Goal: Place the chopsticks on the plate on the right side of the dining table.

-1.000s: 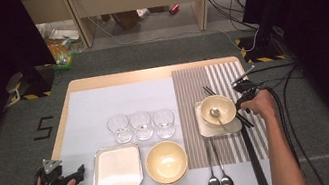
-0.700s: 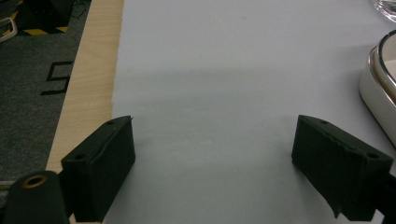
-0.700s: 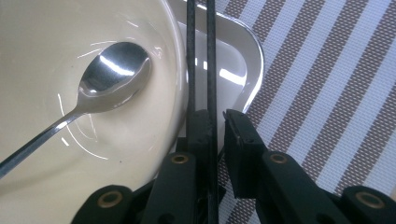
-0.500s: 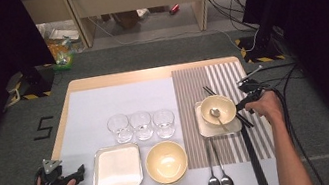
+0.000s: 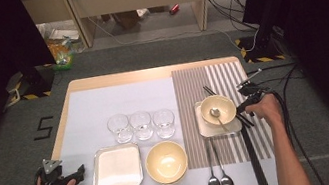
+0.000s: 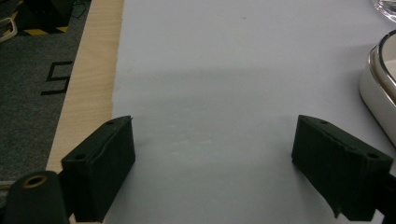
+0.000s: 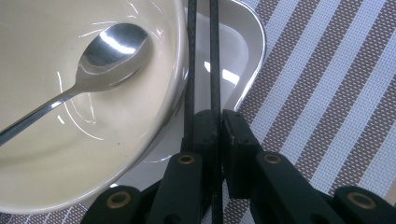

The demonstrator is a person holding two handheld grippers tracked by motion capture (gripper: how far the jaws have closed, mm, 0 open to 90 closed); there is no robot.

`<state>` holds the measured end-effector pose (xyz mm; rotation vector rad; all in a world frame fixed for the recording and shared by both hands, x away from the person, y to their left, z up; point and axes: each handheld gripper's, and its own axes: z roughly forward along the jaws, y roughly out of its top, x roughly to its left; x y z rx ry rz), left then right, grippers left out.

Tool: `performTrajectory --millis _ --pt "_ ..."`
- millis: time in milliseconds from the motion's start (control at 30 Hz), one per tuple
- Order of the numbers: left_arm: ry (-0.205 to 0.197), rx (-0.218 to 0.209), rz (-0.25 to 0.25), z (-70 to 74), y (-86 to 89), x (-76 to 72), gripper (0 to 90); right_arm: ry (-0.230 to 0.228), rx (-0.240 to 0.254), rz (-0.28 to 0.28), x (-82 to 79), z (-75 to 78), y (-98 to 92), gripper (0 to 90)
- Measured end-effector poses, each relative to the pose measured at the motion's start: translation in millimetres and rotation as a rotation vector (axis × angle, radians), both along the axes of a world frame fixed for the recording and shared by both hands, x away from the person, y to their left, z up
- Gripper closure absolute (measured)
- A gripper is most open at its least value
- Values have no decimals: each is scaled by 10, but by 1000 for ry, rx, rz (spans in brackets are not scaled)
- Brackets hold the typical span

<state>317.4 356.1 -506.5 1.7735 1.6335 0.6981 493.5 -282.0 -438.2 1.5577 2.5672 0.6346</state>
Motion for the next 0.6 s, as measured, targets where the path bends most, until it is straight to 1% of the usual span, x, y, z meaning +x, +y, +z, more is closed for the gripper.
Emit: performTrajectory --millis 67,200,233,333,433,600 --pt "0 1 0 0 0 0 123 -2 10 9 -3 9 0 852" --pt "0 1 0 0 0 0 123 -7 10 16 -5 10 9 851" --pt "0 1 0 0 0 0 123 -1 14 8 -7 14 18 851" --pt "-1 0 1 0 -1 -1 123 -4 15 12 -3 7 24 848" --pt "0 0 0 0 0 0 123 -5 21 4 -6 10 22 822" --pt "-1 1 0 0 0 0 123 -28 24 7 -35 28 -4 786"
